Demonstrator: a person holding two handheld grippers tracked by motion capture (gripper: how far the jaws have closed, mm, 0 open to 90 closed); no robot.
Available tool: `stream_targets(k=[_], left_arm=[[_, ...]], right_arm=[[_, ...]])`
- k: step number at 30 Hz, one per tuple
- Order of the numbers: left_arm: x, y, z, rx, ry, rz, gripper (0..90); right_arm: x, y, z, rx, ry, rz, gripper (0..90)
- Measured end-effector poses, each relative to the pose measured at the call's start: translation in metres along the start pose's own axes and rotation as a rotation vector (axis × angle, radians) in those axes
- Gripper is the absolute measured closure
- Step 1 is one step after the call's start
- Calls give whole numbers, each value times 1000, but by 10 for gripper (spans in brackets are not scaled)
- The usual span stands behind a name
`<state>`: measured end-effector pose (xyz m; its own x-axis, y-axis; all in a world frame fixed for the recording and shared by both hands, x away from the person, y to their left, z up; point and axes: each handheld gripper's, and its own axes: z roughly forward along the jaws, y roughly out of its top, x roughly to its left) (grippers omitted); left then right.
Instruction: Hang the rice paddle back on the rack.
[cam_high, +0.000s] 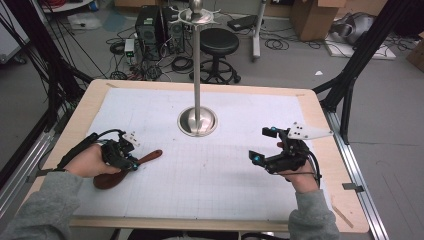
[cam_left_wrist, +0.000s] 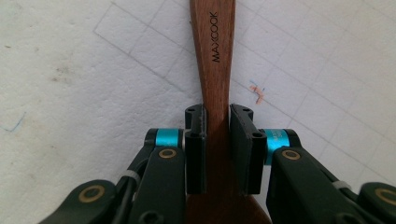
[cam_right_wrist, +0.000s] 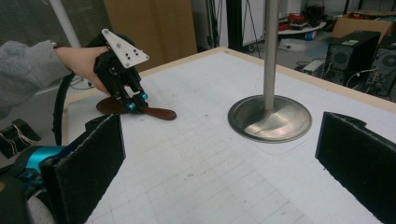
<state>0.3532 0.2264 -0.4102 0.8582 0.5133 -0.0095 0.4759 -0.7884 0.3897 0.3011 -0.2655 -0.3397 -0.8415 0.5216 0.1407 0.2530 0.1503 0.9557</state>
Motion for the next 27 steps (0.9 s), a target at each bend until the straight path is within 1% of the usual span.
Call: stream_targets(k=[1, 2, 5, 7, 9, 11, 14, 16, 20, 24, 25, 26, 27], left_arm=[[0, 0, 0, 0, 2, 0, 762], [-1, 0, 1, -7, 4, -10, 763], [-2, 0, 0, -4, 11, -2, 765], [-3, 0, 0, -6, 16, -7, 766], [-6, 1, 0, -2, 36, 2, 767], [-9, 1, -1, -1, 48, 14, 767], [-10, 0, -4, -8, 58, 8, 767], [-10, 0, -7, -16, 59, 5, 768], [-10, -2, -16, -51, 58, -4, 768], [-11, -4, -25, -87, 66, -19, 768], [-11, -4, -26, -93, 74, -20, 768], [-12, -5, -28, -96, 78, -21, 768], [-13, -6, -29, -109, 78, -21, 768]], right_arm=[[0, 0, 0, 0, 0, 1, 1], [0, 0, 0, 0, 1, 0, 1], [0, 0, 0, 0, 1, 0, 1], [0, 0, 0, 1, 0, 0, 1], [-1, 0, 0, 0, 0, 3, 1], [-1, 0, -1, -3, 4, 2, 1], [-1, 0, -1, -6, 2, 7, 1], [-1, 0, -1, -5, 2, 4, 1], [-1, 0, -1, -7, 3, 3, 1], [-1, 0, -1, -5, 1, -1, 1], [-1, 0, -1, -2, 3, 5, 1], [-1, 0, -1, -5, 1, -1, 1], [-1, 0, -1, -5, 1, -1, 1]])
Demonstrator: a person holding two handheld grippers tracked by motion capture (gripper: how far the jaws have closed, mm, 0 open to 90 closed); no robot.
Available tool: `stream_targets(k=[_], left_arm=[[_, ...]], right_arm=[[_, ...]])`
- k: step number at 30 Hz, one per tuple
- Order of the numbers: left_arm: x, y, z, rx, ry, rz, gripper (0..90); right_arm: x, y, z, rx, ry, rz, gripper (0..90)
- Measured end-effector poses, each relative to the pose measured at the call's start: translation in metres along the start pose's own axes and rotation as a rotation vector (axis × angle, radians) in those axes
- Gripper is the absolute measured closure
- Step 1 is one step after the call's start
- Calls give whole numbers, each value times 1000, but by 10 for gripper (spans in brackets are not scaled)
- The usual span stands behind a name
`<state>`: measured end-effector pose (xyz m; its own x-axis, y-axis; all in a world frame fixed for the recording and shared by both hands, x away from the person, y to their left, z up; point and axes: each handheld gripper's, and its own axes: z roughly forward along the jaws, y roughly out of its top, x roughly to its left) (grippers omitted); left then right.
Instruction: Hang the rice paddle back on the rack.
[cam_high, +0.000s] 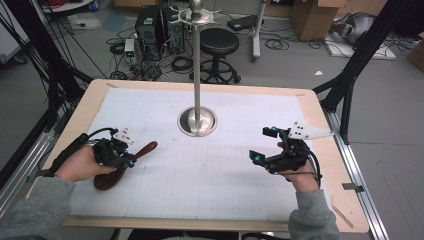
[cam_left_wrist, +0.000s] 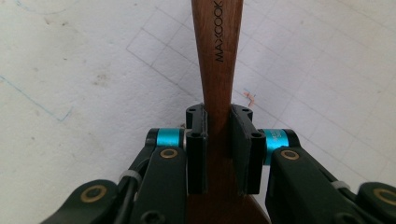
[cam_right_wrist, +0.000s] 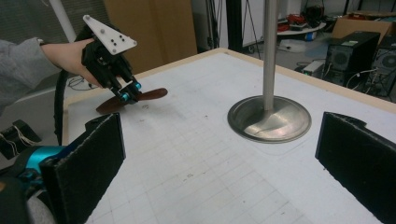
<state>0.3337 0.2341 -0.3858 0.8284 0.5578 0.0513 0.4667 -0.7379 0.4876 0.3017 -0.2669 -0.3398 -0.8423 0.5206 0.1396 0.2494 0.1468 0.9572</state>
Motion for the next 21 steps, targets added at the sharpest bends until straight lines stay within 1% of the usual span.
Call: stream_targets(k=[1, 2, 3, 5, 10, 13, 17, 21], left_arm=[[-1, -1, -2, -5, 3, 0, 768], [-2, -1, -2, -16, 3, -12, 768], [-3, -2, -4, -21, 3, -13, 769], [-4, -2, -8, -39, 8, -28, 769], [-2, 1, -20, -87, 11, -62, 769], [-3, 6, -27, -118, 13, -67, 770], [-5, 16, -35, -157, 6, -75, 771], [-7, 26, -40, -186, -1, -68, 772]], right_arm=[[1, 0, 0, 4, 4, 7, 1], [0, 0, 0, -1, 2, 1, 1], [0, 0, 0, -1, 2, 0, 1], [0, 0, 0, 3, 5, 8, 1], [0, 0, -1, -3, 8, 5, 1], [-1, 0, -2, -8, 5, 7, 1], [-1, 1, -4, -17, 6, 8, 1], [0, 1, -4, -15, 10, 8, 1]])
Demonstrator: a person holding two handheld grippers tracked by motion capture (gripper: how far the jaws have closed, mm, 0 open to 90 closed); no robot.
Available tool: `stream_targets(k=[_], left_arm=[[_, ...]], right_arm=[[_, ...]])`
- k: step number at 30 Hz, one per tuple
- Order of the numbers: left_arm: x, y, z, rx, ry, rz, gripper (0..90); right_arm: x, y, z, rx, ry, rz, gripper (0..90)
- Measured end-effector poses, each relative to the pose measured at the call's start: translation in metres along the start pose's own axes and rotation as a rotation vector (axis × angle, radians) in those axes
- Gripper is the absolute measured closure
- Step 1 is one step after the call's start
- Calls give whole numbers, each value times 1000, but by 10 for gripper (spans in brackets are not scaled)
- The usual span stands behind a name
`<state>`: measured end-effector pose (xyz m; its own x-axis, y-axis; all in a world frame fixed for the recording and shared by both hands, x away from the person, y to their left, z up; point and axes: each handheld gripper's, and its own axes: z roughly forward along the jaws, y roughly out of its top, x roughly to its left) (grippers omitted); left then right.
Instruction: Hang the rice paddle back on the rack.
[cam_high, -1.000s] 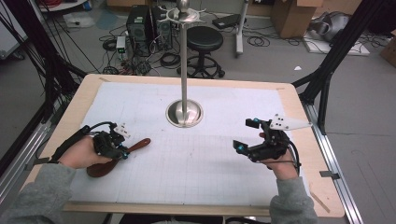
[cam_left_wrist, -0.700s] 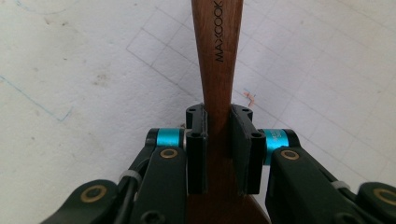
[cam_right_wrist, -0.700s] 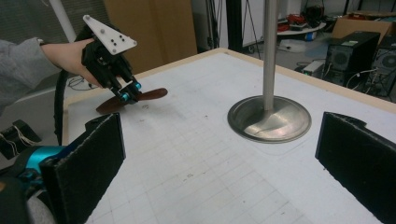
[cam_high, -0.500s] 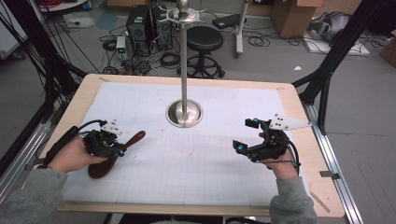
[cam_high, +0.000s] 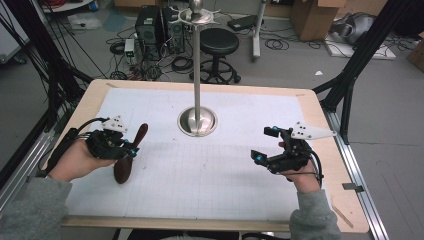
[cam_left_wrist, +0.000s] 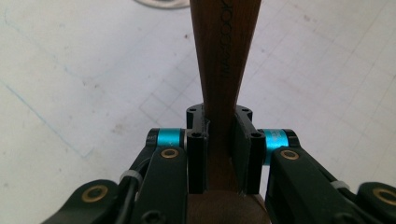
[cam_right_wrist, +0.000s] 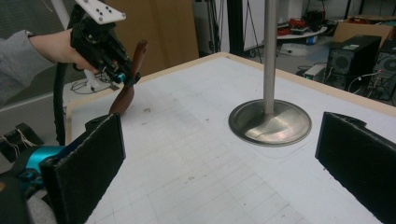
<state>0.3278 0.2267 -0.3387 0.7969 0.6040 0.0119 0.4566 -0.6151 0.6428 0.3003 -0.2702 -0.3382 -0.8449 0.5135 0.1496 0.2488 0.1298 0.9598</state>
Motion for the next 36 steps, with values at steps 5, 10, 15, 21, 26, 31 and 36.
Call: stream_targets(k=[5, 10, 15, 21, 26, 31, 36], left_arm=[[1, 13, -5, -45, 2, -16, 772], [4, 24, -9, -86, 6, -53, 773], [5, 35, -13, -142, 44, -87, 772], [10, 48, -17, -159, 40, -96, 773], [15, 57, -18, -168, 30, -84, 773], [19, 67, -20, -162, 28, -78, 773], [19, 78, -23, -158, 31, -73, 773]], right_arm=[[0, 0, -1, 0, -2, 1, 1], [0, 0, 0, 1, -2, 0, 1], [1, 0, 1, 1, -1, -4, 1], [1, 0, 0, 2, 1, 0, 1], [1, 0, 1, 1, 3, 0, 1], [1, 0, 1, 0, 7, 0, 1], [1, 0, 0, -8, 8, -4, 1]])
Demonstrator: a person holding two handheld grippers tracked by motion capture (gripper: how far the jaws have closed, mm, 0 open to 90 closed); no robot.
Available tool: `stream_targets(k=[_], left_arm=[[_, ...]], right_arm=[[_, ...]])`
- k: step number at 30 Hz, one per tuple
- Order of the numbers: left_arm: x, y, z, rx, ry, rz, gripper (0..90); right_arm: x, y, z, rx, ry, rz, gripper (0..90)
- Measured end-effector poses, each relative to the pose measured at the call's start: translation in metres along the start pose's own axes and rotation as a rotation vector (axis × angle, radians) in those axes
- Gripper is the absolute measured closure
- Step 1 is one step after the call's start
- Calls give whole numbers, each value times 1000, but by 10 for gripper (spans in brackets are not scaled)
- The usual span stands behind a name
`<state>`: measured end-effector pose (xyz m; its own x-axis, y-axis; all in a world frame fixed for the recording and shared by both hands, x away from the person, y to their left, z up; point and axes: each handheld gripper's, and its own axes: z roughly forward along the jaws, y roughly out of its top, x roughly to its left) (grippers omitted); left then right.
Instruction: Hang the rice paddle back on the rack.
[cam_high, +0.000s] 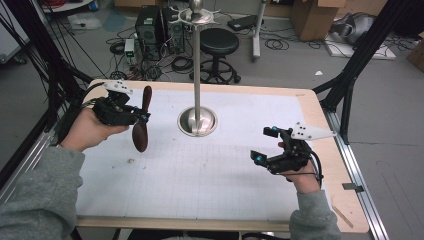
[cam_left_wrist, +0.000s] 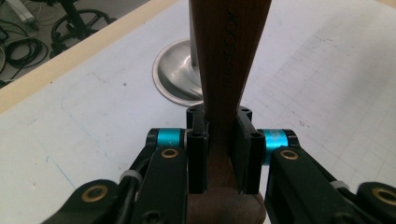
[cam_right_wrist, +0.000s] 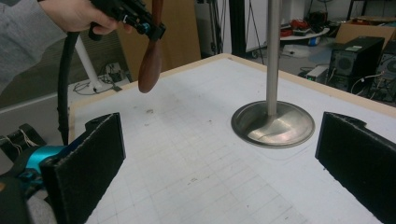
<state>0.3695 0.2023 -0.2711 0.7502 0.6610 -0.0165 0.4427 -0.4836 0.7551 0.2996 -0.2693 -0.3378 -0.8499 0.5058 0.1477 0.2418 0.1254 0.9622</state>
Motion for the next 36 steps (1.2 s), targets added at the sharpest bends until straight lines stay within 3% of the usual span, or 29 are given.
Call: stream_targets(k=[20, 27, 36], left_arm=[[14, 49, -4, -36, -28, 49, 773], [23, 60, -8, -48, -24, 55, 773], [24, 75, -14, -58, -33, 62, 773]], right_arm=[[0, 0, 2, 2, 6, 5, 1], [-1, 0, 0, -7, 6, 12, 1], [-3, -1, 7, 5, 16, 12, 1]])
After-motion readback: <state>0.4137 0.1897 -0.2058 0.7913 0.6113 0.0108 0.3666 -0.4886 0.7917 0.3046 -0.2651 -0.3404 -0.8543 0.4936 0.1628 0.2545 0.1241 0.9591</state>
